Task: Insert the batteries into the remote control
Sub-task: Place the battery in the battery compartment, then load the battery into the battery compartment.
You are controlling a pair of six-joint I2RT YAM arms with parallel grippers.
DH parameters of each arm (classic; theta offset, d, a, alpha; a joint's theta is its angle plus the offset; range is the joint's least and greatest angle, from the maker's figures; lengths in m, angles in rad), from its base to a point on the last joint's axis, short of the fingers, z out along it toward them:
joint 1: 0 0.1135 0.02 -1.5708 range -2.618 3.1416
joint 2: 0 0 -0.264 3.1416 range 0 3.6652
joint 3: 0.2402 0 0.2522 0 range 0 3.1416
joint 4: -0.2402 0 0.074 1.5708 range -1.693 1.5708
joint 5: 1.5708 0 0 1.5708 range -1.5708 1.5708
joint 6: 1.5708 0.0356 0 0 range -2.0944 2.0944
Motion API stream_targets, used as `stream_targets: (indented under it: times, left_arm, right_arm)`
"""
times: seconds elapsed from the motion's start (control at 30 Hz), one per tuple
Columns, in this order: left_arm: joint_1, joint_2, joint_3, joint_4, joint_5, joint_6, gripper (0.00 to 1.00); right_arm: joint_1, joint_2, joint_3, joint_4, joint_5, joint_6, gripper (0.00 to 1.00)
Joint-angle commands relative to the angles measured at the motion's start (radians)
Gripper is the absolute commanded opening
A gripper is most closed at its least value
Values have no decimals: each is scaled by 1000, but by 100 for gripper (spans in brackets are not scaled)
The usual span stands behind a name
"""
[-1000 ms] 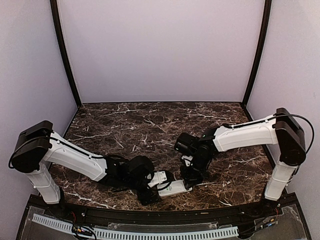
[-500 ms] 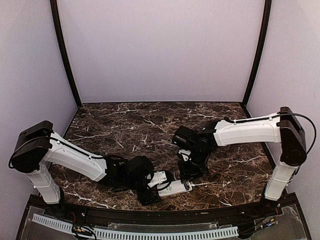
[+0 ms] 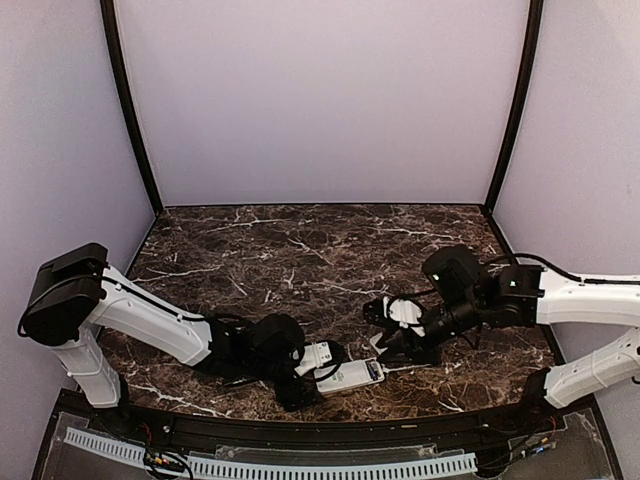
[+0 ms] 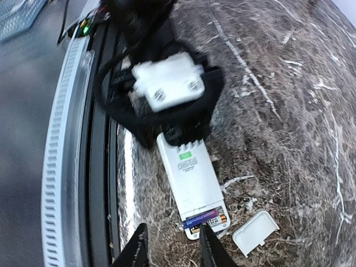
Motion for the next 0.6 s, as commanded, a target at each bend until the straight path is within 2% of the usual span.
stream_targets:
  times: [0.0,0.2,0.43,0.57]
  left_arm:
    - [-4,21,-36,-14,-5,-21,86]
    - [-4,47,-34,8,9,-21,84]
    - [-4,53,-40,10,14,-15,74]
    - [-4,55,-39,9,24,-14,72]
  right_arm:
    - [-3,-24,-172,202,-64,-378,26]
    - [-2,99,-193,218,-5,-435,24]
    - [3,121,-233,271,10,-573,22]
    - [5,104,-266,279,14,-600,22]
